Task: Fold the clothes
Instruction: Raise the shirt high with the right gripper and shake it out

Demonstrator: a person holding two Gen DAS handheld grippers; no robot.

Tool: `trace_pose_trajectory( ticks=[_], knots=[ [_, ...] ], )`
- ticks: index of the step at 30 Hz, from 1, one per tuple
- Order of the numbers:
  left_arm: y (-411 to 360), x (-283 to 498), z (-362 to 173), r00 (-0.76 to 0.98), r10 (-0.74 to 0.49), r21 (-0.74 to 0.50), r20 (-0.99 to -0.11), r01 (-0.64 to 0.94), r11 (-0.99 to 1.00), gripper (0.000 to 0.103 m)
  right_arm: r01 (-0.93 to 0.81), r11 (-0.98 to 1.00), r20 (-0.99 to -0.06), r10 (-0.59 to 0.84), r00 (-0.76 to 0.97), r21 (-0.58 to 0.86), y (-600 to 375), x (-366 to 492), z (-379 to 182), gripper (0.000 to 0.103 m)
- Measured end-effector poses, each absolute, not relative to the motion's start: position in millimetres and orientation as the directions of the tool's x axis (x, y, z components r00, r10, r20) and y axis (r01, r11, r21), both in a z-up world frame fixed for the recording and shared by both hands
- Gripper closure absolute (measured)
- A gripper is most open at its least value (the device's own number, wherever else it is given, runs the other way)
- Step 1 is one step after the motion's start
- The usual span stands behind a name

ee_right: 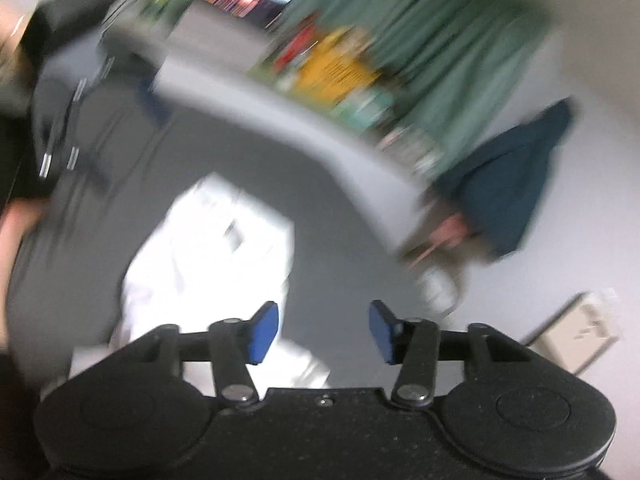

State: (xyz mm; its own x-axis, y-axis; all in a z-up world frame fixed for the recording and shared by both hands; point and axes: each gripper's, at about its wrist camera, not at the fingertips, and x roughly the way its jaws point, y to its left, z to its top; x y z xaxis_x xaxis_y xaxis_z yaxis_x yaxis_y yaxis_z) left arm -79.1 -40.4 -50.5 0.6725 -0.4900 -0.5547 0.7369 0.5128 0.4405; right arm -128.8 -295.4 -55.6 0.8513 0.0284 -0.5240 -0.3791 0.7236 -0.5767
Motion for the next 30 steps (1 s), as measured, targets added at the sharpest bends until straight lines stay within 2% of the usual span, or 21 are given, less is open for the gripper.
trace_pose_trajectory(
  ticks=[4, 7, 10, 14, 15, 16, 20, 27, 30],
  knots=[
    [-41.5, -78.5, -54.8, 0.664, -0.482, 0.445, -0.572, 0.745, 0.498, 0.000, -0.458, 0.725, -0.675, -0.014, 0.738, -0.515, -327.6, -82.5, -86.1, 0.064],
    [-39.1, -73.9, -57.1, 0.656, -0.483, 0.421, -0.580, 0.749, 0.512, 0.000, -0.510, 0.757, -0.786, -0.008, 0.618, -0.409, -348.9, -48.2, -99.3, 0.065],
    [-36.8, -69.4, -59.4, 0.649, -0.484, 0.398, -0.587, 0.752, 0.526, 0.000, -0.557, 0.754, -0.843, 0.010, 0.539, -0.347, -352.7, -30.4, -113.2, 0.066],
    [-35.4, -62.0, -61.9, 0.645, -0.483, 0.376, -0.592, 0.751, 0.542, 0.000, -0.567, 0.754, -0.860, 0.007, 0.510, -0.331, -358.5, -17.8, -133.8, 0.070],
    [-35.5, -59.7, -62.2, 0.643, -0.485, 0.366, -0.592, 0.751, 0.549, 0.000, -0.565, 0.762, -0.860, 0.019, 0.509, -0.318, -359.9, -17.1, -137.1, 0.075],
    [-36.0, -58.3, -62.3, 0.641, -0.486, 0.358, -0.594, 0.752, 0.554, 0.000, -0.562, 0.769, -0.861, 0.031, 0.508, -0.304, -361.4, -16.4, -140.3, 0.094],
    [-40.1, -56.0, -60.1, 0.645, -0.489, 0.360, -0.588, 0.750, 0.555, 0.000, -0.559, 0.744, -0.761, 0.107, 0.640, -0.366, -342.7, -63.5, -103.9, 0.096],
    [-48.9, -60.6, -52.3, 0.619, -0.553, 0.396, -0.558, 0.784, 0.477, 0.000, -0.515, 0.697, -0.498, 0.256, 0.828, -0.499, -304.4, -161.9, -26.9, 0.096],
    [-57.2, -63.5, -54.0, 0.608, -0.565, 0.428, -0.558, 0.794, 0.432, 0.000, -0.485, 0.708, -0.464, 0.246, 0.851, -0.514, -301.0, -198.1, -9.2, 0.096]
  ],
)
